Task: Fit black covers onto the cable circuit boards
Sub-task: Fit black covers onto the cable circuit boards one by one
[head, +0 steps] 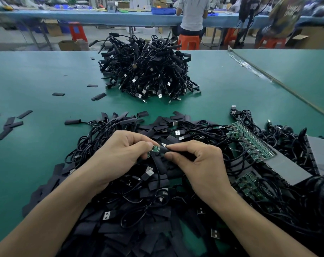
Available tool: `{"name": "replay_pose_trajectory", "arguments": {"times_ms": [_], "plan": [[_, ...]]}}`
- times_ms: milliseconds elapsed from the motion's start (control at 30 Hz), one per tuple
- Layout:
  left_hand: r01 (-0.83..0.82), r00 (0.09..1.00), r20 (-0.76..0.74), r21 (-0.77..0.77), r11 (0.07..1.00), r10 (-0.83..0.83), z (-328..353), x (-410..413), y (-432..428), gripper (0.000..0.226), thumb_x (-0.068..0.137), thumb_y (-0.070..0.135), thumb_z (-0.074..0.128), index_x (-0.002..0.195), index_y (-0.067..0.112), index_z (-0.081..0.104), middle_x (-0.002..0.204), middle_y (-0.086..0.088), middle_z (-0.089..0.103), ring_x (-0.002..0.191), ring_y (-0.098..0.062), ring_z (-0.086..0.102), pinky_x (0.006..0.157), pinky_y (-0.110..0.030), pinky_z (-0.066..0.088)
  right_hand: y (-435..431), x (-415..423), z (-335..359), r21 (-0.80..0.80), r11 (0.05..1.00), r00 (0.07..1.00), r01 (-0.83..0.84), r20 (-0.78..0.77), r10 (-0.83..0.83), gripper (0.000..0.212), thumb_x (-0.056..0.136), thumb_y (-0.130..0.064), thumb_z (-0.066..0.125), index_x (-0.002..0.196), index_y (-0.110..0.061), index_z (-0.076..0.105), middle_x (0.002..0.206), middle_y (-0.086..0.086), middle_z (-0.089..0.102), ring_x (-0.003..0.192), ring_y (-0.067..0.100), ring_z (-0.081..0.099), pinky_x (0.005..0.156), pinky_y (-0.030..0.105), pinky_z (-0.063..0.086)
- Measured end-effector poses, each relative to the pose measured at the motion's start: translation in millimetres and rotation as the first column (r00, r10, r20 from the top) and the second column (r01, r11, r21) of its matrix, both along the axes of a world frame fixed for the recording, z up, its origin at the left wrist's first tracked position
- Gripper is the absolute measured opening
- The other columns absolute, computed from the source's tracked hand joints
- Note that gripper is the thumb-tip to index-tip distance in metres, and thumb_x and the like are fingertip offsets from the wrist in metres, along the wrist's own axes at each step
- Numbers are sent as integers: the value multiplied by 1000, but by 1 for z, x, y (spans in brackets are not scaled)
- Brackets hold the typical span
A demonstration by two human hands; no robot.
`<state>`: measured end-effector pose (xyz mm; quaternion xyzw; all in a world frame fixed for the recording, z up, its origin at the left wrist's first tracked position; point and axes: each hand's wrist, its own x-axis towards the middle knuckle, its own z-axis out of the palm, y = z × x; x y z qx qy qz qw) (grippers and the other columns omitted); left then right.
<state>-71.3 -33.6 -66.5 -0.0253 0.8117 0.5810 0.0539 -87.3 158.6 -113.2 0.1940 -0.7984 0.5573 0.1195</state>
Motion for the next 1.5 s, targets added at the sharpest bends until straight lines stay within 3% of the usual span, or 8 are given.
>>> {"name": "replay_pose_trajectory", "arguments": {"times_ms": [167, 300, 433, 567, 700, 967, 1200, 1500], "plan": [[29, 999, 28, -6, 1000, -29, 0, 1, -1, 27, 98, 16, 58, 84, 23, 80, 56, 7, 52, 38, -3, 31, 36, -12, 26, -1, 1, 0, 3, 997, 996, -83, 45, 83, 24, 79, -18, 82, 99, -30, 78, 87, -15, 72, 84, 5, 69, 75, 22, 57], [141, 990, 17, -48, 989, -140, 4, 3, 1, 29, 99, 17, 57, 87, 30, 80, 56, 9, 54, 40, -2, 33, 38, -12, 27, -2, 2, 0, -7, 993, 993, -118, 30, 118, 22, 81, -18, 81, 102, -27, 78, 86, -11, 71, 81, 12, 71, 72, 31, 59], [208, 978, 32, -91, 974, -206, 8, 6, 6, 45, 102, 21, 51, 68, 37, 76, 45, 10, 50, 38, -1, 33, 39, -10, 27, -2, 1, 0, 0, 997, 997, -82, 4, 82, 22, 80, -16, 82, 99, -28, 79, 84, -12, 71, 80, 10, 70, 71, 28, 58], [51, 998, 43, -59, 997, -49, 6, 4, 3, 23, 98, 15, 55, 92, 21, 76, 63, 4, 66, 47, -5, 52, 41, -14, 38, -3, 0, 0, -1, 999, 999, -41, 2, 41, 19, 80, -15, 82, 97, -21, 80, 84, -13, 72, 79, 7, 71, 73, 27, 58], [-23, 999, 45, -64, 998, 26, 2, 2, 2, 18, 93, 17, 65, 78, 8, 68, 66, -4, 72, 50, -9, 60, 41, -17, 43, -2, 1, 1, 24, 1000, 999, 3, -41, -2, 19, 79, -15, 82, 98, -18, 80, 88, -14, 71, 82, 2, 69, 75, 21, 56], [33, 999, 32, -100, 994, -30, 3, 3, 1, 22, 93, 23, 67, 76, 10, 70, 67, -4, 73, 47, -5, 58, 42, -14, 40, -2, 3, 2, 107, 994, 998, -25, -54, 31, 26, 81, -21, 81, 107, -20, 77, 95, -16, 71, 91, -4, 66, 81, 11, 50], [33, 996, 85, -27, 999, -31, 7, 3, -1, 22, 93, 15, 63, 75, 15, 75, 71, -6, 74, 49, -6, 58, 42, -14, 40, -1, 1, 1, 62, 998, 997, -25, -72, 30, 20, 82, -13, 80, 102, -16, 79, 92, -11, 73, 87, 3, 69, 79, 23, 56], [35, 995, 93, 23, 999, -37, 10, 3, -3, 25, 89, 13, 67, 69, 24, 77, 67, -5, 72, 47, -5, 56, 41, -13, 39, -1, 3, 4, 82, 997, 993, -14, -112, 23, 23, 80, -17, 82, 103, -19, 78, 92, -15, 72, 88, -1, 67, 77, 12, 51]]}}
